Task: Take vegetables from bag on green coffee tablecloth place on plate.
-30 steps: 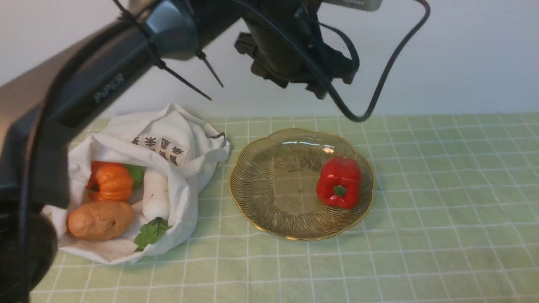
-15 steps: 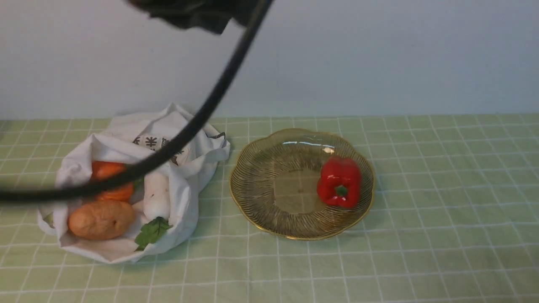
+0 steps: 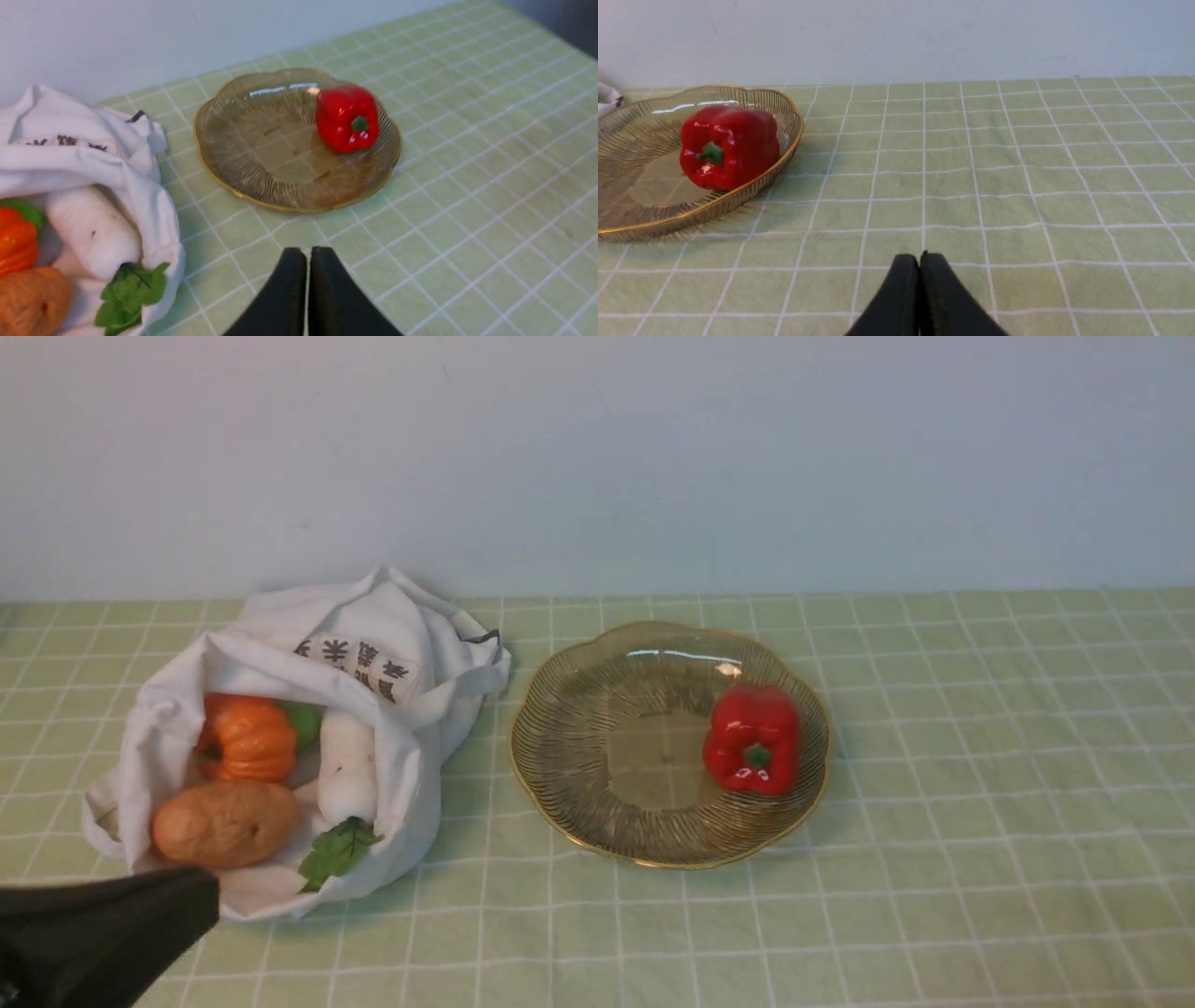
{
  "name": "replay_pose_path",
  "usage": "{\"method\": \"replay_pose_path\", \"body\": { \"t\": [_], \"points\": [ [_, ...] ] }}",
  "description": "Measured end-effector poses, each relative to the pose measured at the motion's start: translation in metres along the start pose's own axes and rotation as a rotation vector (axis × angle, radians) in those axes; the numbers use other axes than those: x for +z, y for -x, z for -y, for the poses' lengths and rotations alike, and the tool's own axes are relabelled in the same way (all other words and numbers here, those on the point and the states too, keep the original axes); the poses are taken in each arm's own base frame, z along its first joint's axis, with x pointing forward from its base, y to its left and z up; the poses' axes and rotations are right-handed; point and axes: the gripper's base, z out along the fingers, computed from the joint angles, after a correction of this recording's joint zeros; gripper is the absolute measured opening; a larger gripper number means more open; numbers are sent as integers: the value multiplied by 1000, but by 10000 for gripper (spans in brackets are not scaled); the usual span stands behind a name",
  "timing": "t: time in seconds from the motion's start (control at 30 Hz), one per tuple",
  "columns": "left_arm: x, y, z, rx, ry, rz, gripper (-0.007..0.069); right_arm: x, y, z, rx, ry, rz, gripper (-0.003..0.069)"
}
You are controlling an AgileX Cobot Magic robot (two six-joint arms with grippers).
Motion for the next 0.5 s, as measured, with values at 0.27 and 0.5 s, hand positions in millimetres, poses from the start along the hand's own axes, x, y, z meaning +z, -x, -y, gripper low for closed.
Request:
{"method": "replay_pose_path", "body": {
  "t": [0.27, 0.5],
  "points": [
    [-6, -39, -6, -27, -13, 76, -5, 0, 0, 0, 0, 0, 0, -15],
    [-2, -48, -8, -19, 0, 29, -5, 0, 0, 0, 0, 0, 0, -15]
  ]
}}
